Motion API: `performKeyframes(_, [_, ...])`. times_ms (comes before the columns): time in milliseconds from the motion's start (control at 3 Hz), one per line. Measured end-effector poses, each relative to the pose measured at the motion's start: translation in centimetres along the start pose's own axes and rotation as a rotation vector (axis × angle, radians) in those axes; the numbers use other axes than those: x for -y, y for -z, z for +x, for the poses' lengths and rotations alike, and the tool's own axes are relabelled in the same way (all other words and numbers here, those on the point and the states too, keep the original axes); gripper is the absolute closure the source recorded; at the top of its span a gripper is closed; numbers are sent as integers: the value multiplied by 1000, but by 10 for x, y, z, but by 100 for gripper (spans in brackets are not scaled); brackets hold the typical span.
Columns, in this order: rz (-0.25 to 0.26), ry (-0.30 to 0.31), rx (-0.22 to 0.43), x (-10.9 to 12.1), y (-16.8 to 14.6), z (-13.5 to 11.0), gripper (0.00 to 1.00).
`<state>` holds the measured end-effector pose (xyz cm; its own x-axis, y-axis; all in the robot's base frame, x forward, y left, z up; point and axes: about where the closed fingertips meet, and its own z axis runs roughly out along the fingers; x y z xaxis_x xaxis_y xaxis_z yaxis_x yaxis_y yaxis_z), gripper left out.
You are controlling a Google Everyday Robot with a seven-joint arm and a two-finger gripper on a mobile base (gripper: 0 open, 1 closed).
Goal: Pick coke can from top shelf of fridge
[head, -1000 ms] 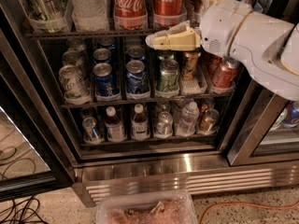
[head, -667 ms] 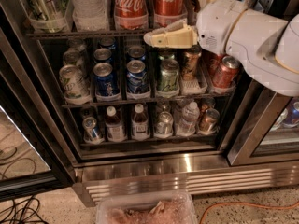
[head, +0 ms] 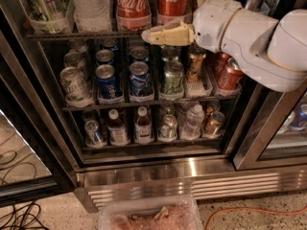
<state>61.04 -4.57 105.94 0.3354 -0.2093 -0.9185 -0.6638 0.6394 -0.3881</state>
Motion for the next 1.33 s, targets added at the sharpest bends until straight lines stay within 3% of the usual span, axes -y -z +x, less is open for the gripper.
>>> performKeyframes(333, [49, 39, 28, 21, -14, -16, 0])
performKeyframes(1333, [51, 27, 18, 18, -16, -9, 0])
